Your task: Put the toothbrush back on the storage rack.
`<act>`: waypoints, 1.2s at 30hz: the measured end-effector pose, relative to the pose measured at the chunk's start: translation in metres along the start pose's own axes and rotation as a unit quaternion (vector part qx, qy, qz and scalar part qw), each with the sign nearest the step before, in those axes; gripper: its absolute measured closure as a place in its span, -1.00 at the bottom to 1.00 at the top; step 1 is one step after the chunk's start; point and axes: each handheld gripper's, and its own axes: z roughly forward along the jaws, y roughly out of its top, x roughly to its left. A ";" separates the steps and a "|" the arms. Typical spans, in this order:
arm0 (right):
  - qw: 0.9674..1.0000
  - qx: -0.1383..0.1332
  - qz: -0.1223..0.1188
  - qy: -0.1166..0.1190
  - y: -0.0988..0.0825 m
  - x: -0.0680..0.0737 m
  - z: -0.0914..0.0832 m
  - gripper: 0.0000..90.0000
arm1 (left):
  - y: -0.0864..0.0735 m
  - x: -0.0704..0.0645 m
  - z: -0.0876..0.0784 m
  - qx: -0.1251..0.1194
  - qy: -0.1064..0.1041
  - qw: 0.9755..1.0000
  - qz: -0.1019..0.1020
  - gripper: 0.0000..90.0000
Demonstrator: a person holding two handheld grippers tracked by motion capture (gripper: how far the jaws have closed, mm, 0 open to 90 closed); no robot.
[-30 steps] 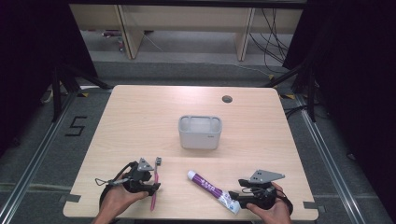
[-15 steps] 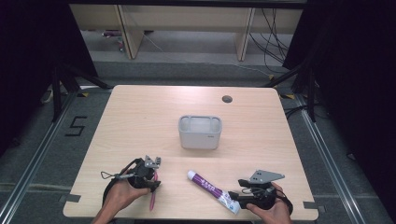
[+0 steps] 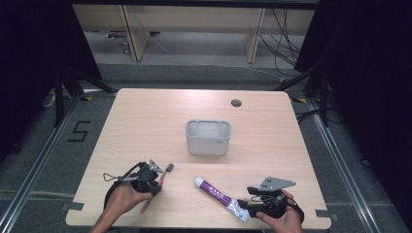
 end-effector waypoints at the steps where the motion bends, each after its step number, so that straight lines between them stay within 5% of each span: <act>1: 1.000 0.000 0.000 0.000 0.000 0.000 0.000 -0.12 | 0.000 0.000 0.000 0.000 0.000 1.000 0.000 0.66; 24: 1.000 -0.001 -0.002 -0.004 0.000 0.000 0.000 -0.12 | 0.018 0.014 0.002 0.087 -0.023 0.996 0.019 0.80; 36: 1.000 -0.004 -0.008 -0.006 0.000 -0.001 -0.001 -0.12 | 0.027 0.008 0.003 0.116 -0.016 0.991 0.068 0.81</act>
